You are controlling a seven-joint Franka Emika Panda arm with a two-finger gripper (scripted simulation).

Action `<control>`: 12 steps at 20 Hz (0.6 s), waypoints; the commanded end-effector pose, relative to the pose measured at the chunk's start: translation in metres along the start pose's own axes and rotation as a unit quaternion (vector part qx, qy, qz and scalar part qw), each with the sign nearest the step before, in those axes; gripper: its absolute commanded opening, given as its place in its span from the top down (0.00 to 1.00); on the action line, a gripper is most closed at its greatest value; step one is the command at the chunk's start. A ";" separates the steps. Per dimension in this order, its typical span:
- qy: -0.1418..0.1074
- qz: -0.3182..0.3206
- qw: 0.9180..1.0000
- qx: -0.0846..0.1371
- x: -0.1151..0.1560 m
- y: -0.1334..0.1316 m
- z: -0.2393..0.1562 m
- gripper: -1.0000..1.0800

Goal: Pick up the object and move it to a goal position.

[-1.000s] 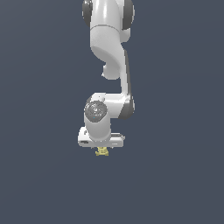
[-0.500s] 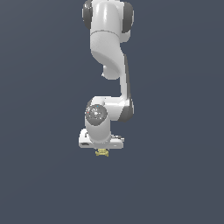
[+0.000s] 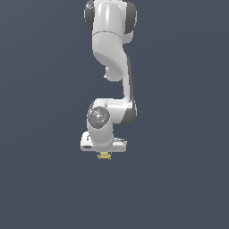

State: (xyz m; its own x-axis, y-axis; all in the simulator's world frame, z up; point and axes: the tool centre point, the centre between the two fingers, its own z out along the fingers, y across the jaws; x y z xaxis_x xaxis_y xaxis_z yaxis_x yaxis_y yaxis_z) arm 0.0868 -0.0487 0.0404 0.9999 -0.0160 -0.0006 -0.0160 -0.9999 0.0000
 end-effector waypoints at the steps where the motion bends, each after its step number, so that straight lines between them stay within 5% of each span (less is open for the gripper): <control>1: 0.000 0.000 1.000 0.000 -0.001 0.000 -0.002 1.00; 12: 0.000 0.000 1.000 0.000 -0.019 -0.011 -0.035 1.00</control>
State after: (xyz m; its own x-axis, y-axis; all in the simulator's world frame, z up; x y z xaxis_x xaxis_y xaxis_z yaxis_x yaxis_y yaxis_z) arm 0.0713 -0.0402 0.0683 0.9999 -0.0161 -0.0013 -0.0161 -0.9999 0.0001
